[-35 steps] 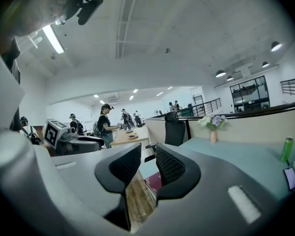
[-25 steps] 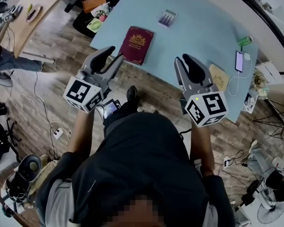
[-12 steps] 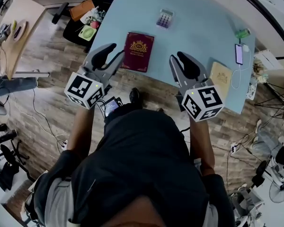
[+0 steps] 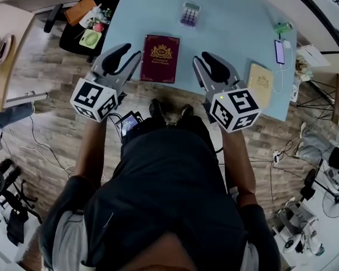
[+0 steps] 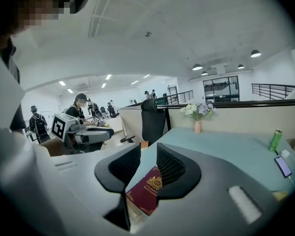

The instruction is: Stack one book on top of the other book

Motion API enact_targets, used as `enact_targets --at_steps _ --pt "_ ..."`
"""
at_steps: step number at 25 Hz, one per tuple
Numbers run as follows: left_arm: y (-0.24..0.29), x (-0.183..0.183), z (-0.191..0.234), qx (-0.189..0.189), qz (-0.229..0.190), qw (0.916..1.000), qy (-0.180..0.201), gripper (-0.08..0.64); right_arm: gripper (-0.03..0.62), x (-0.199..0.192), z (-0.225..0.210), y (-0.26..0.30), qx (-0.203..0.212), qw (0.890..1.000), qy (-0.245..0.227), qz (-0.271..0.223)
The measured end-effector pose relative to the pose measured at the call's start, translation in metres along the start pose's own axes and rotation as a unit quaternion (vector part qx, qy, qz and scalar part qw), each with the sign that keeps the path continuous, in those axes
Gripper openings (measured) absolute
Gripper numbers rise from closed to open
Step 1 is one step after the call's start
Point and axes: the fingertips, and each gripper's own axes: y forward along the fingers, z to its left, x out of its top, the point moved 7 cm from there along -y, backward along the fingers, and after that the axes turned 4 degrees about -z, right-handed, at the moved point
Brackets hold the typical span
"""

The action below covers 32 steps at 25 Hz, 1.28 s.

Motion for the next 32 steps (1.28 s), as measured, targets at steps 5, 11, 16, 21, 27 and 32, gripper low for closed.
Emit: enact_targets --at_steps 5,11,16,21,27,32 --pt "0.013 -0.014 0.015 0.008 0.014 0.9998 -0.012 0.192 0.084 -0.014 -0.014 0.025 0.002 1.0 0.012 0.016" --pt "0.022 -0.039 0.033 0.032 0.04 0.9982 -0.033 0.192 0.084 -0.043 -0.026 0.06 0.019 0.998 0.035 0.046" --pt "0.031 -0.07 0.046 0.049 0.071 0.995 -0.051 0.193 0.091 -0.074 -0.041 0.086 0.025 0.995 0.056 0.073" --pt "0.04 -0.11 0.055 0.063 0.109 0.9893 -0.073 0.193 0.11 -0.111 -0.057 0.106 0.027 0.991 0.079 0.105" --pt "0.049 -0.161 0.063 0.075 0.152 0.98 -0.104 0.193 0.127 -0.158 -0.069 0.127 0.031 0.983 0.109 0.143" --pt "0.054 -0.201 0.069 0.081 0.181 0.9713 -0.132 0.193 0.138 -0.2 -0.08 0.144 0.023 0.975 0.133 0.177"
